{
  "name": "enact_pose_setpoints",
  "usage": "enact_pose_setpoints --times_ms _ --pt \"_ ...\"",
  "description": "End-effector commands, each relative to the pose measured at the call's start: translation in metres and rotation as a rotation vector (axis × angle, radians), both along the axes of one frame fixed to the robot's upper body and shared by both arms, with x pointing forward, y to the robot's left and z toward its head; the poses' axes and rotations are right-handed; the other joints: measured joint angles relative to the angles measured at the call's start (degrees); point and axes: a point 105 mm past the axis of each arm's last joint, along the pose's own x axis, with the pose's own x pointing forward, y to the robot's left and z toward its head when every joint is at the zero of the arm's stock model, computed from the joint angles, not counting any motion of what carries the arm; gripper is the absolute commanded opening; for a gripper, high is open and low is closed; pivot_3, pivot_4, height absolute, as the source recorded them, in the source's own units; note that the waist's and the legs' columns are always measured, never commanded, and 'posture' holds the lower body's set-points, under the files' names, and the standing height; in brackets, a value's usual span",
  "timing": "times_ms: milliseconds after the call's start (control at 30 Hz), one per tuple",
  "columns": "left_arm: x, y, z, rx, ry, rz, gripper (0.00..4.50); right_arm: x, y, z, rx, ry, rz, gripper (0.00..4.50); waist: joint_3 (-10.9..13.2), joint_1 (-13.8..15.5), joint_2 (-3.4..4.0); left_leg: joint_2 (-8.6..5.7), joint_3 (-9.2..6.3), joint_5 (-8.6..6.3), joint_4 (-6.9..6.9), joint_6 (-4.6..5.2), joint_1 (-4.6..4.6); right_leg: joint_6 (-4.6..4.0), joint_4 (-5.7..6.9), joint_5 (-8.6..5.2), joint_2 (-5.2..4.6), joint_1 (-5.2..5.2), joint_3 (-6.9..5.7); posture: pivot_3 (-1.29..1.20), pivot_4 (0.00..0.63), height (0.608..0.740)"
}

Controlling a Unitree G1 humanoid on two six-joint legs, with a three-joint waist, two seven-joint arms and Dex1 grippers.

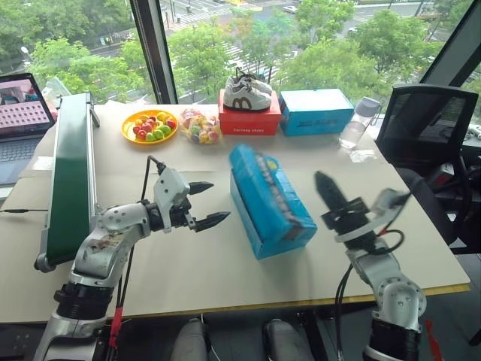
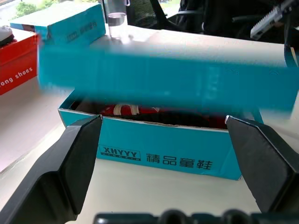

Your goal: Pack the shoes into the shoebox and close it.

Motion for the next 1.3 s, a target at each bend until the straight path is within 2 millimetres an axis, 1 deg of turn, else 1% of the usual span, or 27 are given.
enact_pose_setpoints --times_ms 33,67,100,167,233,300,333,400,433,500,533,600,667,733,800,867,933,967,1000,1033,1067,1100,1133,1167,1200,1267,1300 --pt "-0.003 -0.002 0.014 -0.008 -0.063 -0.01 4.5 0.023 0.029 0.009 -0.229 -0.078 0.02 0.52 0.0 0.0 0.0 0.0 0.0 0.0 0.01 0.01 0.0 -0.01 0.0 0.0 0.01 -0.01 -0.01 0.0 0.15 0.74" --pt "-0.003 -0.002 0.014 -0.008 -0.063 -0.009 4.5 0.037 0.031 0.014 -0.276 -0.096 -0.025 0.52 0.0 -0.1 0.0 0.01 0.0 0.01 0.03 0.01 0.0 -0.01 0.02 0.0 0.02 -0.02 0.0 0.0 0.15 0.74" --pt "-0.003 -0.002 0.013 -0.01 -0.062 -0.006 4.5 0.046 0.035 0.016 -0.314 -0.103 -0.044 0.52 0.0 -0.1 0.0 0.01 0.0 0.01 0.05 0.01 0.0 -0.01 0.02 0.03 0.03 -0.04 0.01 0.0 0.15 0.74" --pt "-0.003 -0.002 0.013 -0.011 -0.061 -0.003 4.5 0.055 0.042 0.017 -0.371 -0.125 -0.054 0.52 0.0 0.3 -0.01 0.0 0.0 0.01 0.08 0.02 -0.01 0.04 0.01 0.07 0.04 -0.04 0.0 0.0 0.15 0.74" --pt "-0.004 -0.003 0.013 -0.01 -0.062 -0.002 4.5 0.07 0.053 0.018 -0.437 -0.135 -0.076 0.52 0.0 0.9 -0.01 0.0 0.0 0.03 0.07 0.04 -0.01 0.24 0.01 0.11 0.04 0.02 -0.05 0.0 0.15 0.74" --pt "-0.004 -0.003 0.013 -0.01 -0.062 0.0 4.5 0.084 0.063 0.013 -0.505 -0.13 -0.089 0.52 0.0 1.0 -0.01 -0.01 0.01 0.02 0.07 0.04 -0.08 0.4 -0.02 0.17 0.03 -0.02 -0.03 0.0 0.15 0.74" --pt "-0.004 -0.003 0.012 -0.01 -0.064 0.002 4.5 0.088 0.068 0.004 -0.573 -0.125 -0.082 0.52 0.0 1.1 -0.01 -0.01 0.01 0.02 0.07 0.04 -0.12 0.42 -0.02 0.18 0.04 -0.05 -0.03 0.0 0.15 0.74" --pt "-0.005 -0.002 0.013 -0.013 -0.068 0.015 4.5 0.091 0.078 -0.038 -0.86 -0.117 -0.021 0.52 0.0 1.3 -0.01 -0.01 0.02 0.02 0.06 0.04 -0.16 0.43 0.0 0.18 0.04 -0.09 -0.04 0.0 0.15 0.74" --pt "-0.005 -0.001 0.014 -0.016 -0.071 0.024 4.5 0.092 0.077 -0.059 -0.976 -0.095 0.0 0.52 0.0 1.4 -0.01 -0.01 0.02 0.02 0.08 0.04 -0.15 0.43 0.01 0.18 0.05 -0.08 -0.04 0.0 0.15 0.74" --pt "-0.006 0.0 0.014 -0.02 -0.074 0.038 4.5 0.096 0.066 -0.085 -1.084 -0.018 -0.01 0.52 0.0 1.4 0.0 -0.01 0.02 0.02 0.13 0.04 -0.15 0.42 0.01 0.18 0.04 -0.06 -0.05 0.0 0.15 0.74" --pt "-0.006 0.001 0.014 -0.021 -0.074 0.043 4.5 0.098 0.06 -0.093 -1.132 -0.011 -0.018 0.52 -0.1 1.4 -0.07 -0.02 0.04 0.02 0.15 0.04 -0.06 0.42 0.05 0.18 0.02 -0.01 -0.02 0.0 0.15 0.74" --pt "-0.007 0.001 0.014 -0.024 -0.076 0.053 4.5 0.098 0.055 -0.102 -1.191 -0.021 -0.007 0.52 -0.4 1.4 -0.37 0.02 0.04 0.0 0.13 0.01 0.17 0.38 0.08 0.18 0.04 0.14 -0.05 0.0 0.15 0.74" --pt "-0.009 0.002 0.014 -0.029 -0.076 0.064 4.5 0.097 0.055 -0.104 -1.177 -0.01 0.01 0.52 -0.6 1.3 -0.38 0.06 0.04 -0.24 0.12 -0.38 0.35 0.0 0.07 0.01 0.04 0.17 -0.09 0.0 0.15 0.74" --pt "-0.01 0.004 0.013 -0.034 -0.075 0.084 4.5 0.097 0.057 -0.103 -1.164 -0.014 0.021 0.52 -0.7 1.5 -0.38 0.05 0.09 -0.31 0.11 -0.49 0.57 0.01 0.05 0.0 -0.04 0.27 -0.13 0.0 0.15 0.74" --pt "-0.01 0.005 0.012 -0.043 -0.073 0.103 4.5 0.098 0.059 -0.096 -1.134 -0.022 0.011 0.52 -0.8 1.6 -0.37 0.05 0.1 -0.33 0.1 -0.53 0.6 0.02 0.04 0.01 -0.08 0.28 -0.16 0.0 0.15 0.74" --pt "-0.009 0.008 0.013 -0.079 -0.067 0.141 4.5 0.102 0.063 -0.069 -1.037 -0.066 -0.033 0.52 -0.8 1.7 -0.36 0.06 0.1 -0.34 0.1 -0.54 0.6 -0.01 0.04 0.02 -0.09 0.28 -0.17 0.0 0.15 0.74" --pt "-0.008 0.009 0.013 -0.103 -0.061 0.17 4.5 0.103 0.066 -0.047 -0.934 -0.089 -0.058 0.52 -0.8 1.7 -0.36 0.06 0.11 -0.34 0.09 -0.54 0.57 -0.05 0.05 0.05 -0.08 0.25 -0.17 0.0 0.15 0.74" --pt "-0.003 0.015 0.012 -0.133 -0.057 0.241 4.5 0.105 0.065 0.002 -0.693 -0.121 -0.114 0.52 -0.8 1.7 -0.36 0.07 0.11 -0.34 0.09 -0.54 0.51 -0.12 0.06 0.1 -0.07 0.2 -0.17 0.0 0.15 0.74" --pt "0.0 0.018 0.012 -0.154 -0.053 0.292 4.5 0.102 0.06 0.036 -0.524 -0.148 -0.144 0.52 -0.7 1.7 -0.32 0.07 0.11 -0.33 0.1 -0.53 0.37 -0.12 0.09 0.11 -0.06 0.19 -0.16 0.0 0.15 0.74" --pt "0.005 0.025 0.011 -0.187 -0.049 0.365 4.5 0.097 0.049 0.064 -0.378 -0.169 -0.17 0.52 -0.6 1.7 -0.21 0.09 0.1 -0.32 0.12 -0.52 0.14 -0.08 0.13 0.14 -0.05 0.09 -0.14 0.0 0.15 0.74" --pt "0.01 0.035 0.01 -0.233 -0.041 0.456 4.5 0.094 0.032 0.082 -0.288 -0.178 -0.212 0.52 -0.6 1.7 -0.14 0.08 0.1 -0.26 0.17 -0.43 -0.09 0.34 0.17 0.4 -0.03 -0.08 -0.12 0.0 0.15 0.74" --pt "0.014 0.041 0.01 -0.263 -0.035 0.511 4.5 0.091 0.022 0.088 -0.257 -0.174 -0.237 0.52 -0.6 1.8 -0.11 0.08 0.1 0.0 0.18 -0.02 -0.15 0.38 0.15 0.4 0.01 -0.13 -0.09 0.0 0.15 0.74" --pt "0.016 0.048 0.009 -0.288 -0.04 0.57 4.5 0.09 0.008 0.091 -0.25 -0.17 -0.283 0.52 -0.6 2.0 -0.12 0.07 0.07 0.02 0.18 0.02 -0.16 0.43 0.17 0.37 0.02 -0.08 -0.09 0.0 0.15 0.74" --pt "0.019 0.057 0.008 -0.3 -0.048 0.642 4.5 0.09 -0.009 0.092 -0.264 -0.164 -0.349 0.52 -0.6 2.1 -0.13 0.06 0.03 0.02 0.18 0.02 -0.16 0.48 0.13 0.33 0.03 -0.03 -0.13 0.0 0.15 0.74" --pt "0.022 0.071 0.004 -0.298 -0.051 0.743 4.5 0.091 -0.033 0.094 -0.29 -0.165 -0.444 0.52 -0.6 2.2 -0.14 0.05 0.03 -0.01 0.14 0.05 -0.16 0.48 0.05 0.29 0.03 -0.01 -0.14 0.0 0.15 0.74" --pt "0.024 0.089 -0.003 -0.288 -0.058 0.879 4.5 0.09 -0.067 0.097 -0.354 -0.176 -0.579 0.52 -0.6 2.3 -0.15 0.01 0.04 -0.07 0.14 0.08 -0.16 0.49 -0.03 0.25 0.0 0.04 -0.14 0.0 0.15 0.74" --pt "0.023 0.093 -0.004 -0.291 -0.064 0.91 4.5 0.088 -0.08 0.096 -0.426 -0.194 -0.637 0.52 -0.6 2.4 -0.15 -0.01 0.05 -0.07 0.13 0.08 -0.16 0.49 -0.05 0.25 -0.02 0.04 -0.14 0.0 0.15 0.74"
